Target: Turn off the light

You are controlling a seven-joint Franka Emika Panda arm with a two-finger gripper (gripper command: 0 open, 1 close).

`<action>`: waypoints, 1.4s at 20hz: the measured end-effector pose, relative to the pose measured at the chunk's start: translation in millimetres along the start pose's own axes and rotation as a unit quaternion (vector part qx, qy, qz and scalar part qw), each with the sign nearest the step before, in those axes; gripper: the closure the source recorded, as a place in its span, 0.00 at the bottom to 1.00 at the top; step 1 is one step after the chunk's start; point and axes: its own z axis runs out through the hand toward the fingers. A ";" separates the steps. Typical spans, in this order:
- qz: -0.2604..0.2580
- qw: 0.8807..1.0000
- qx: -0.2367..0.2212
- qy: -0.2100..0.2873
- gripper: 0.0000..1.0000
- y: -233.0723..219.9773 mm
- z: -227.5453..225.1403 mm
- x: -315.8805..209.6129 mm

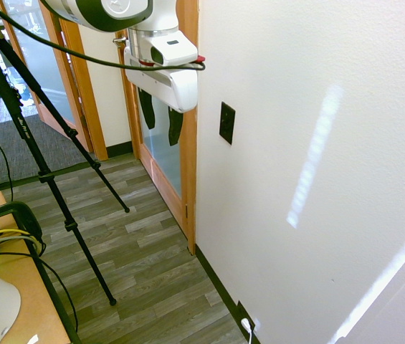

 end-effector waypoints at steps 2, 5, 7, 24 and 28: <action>0.000 1.000 -0.002 -0.001 0.00 0.0 1.1 -0.2; 0.005 1.000 0.013 0.008 0.00 -10.8 5.8 -1.5; 0.015 0.999 0.030 0.019 0.00 -26.9 13.8 -2.8; 0.112 0.975 0.116 0.154 1.00 -158.9 85.3 48.7; 0.125 0.969 0.130 0.171 1.00 -162.2 84.6 51.7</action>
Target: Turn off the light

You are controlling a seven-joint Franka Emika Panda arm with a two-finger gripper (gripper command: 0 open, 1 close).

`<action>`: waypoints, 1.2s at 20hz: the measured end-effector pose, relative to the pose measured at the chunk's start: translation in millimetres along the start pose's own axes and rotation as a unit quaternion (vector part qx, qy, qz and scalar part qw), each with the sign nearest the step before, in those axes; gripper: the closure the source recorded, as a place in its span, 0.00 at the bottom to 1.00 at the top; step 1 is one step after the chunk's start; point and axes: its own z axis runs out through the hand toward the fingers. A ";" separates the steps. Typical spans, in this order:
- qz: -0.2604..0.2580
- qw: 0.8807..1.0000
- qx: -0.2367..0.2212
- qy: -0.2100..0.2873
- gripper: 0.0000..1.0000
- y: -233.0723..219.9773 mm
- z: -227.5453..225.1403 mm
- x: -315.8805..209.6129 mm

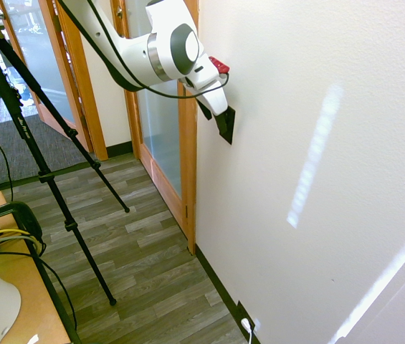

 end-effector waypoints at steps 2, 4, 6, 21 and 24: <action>0.002 1.000 0.007 0.000 1.00 -1.0 0.4 -0.4; 0.006 1.000 0.013 0.003 1.00 -0.4 1.2 2.2; 0.011 1.000 0.019 0.008 1.00 -0.1 1.7 7.1; 0.024 0.999 0.027 0.019 1.00 -6.9 16.9 0.4; 0.029 0.999 0.030 0.018 1.00 -3.8 18.0 4.1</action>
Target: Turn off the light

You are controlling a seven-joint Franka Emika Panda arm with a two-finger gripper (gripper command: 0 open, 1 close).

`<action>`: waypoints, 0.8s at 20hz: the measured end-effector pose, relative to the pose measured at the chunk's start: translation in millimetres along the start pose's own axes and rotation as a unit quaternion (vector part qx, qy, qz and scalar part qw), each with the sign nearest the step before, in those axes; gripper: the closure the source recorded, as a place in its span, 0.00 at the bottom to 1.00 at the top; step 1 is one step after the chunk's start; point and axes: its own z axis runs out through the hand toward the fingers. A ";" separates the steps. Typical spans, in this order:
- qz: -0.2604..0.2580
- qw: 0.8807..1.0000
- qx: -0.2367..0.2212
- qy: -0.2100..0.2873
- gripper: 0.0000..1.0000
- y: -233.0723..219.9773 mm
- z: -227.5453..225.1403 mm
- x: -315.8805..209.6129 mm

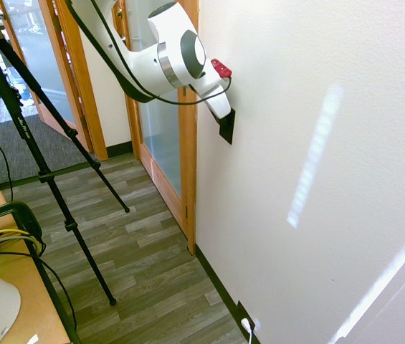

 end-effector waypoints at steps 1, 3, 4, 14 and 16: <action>0.001 1.000 0.004 -0.002 1.00 1.1 -0.1 0.6; 0.003 1.000 0.011 -0.006 1.00 3.2 0.0 2.1; 0.004 1.000 0.012 -0.007 1.00 3.7 0.0 2.3; 0.003 1.000 -0.017 -0.011 0.00 3.3 23.8 -5.1; -0.002 1.000 -0.014 -0.015 0.00 3.8 24.0 -4.0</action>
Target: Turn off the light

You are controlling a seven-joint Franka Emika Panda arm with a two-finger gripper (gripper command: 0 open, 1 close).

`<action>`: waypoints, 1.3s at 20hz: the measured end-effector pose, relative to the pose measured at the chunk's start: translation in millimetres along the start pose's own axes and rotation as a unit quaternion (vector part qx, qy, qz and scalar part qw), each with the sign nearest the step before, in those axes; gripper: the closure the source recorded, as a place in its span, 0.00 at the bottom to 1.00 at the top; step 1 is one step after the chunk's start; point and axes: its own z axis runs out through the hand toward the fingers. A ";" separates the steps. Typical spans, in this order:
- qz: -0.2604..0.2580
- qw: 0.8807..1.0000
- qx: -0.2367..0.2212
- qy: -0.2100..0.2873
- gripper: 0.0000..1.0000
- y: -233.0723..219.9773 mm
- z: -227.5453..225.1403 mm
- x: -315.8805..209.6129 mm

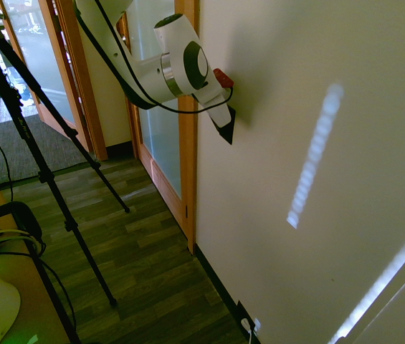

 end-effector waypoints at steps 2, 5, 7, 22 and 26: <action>-0.003 1.000 0.004 -0.003 0.00 1.9 -0.2 1.0; -0.004 1.000 0.010 -0.006 0.00 3.4 -0.3 1.3; -0.007 1.000 0.013 -0.006 0.00 4.4 -0.4 1.0; -0.036 0.997 0.061 -0.001 0.00 27.7 -5.5 -35.7; -0.043 0.997 0.065 -0.009 0.00 29.8 -11.6 -74.7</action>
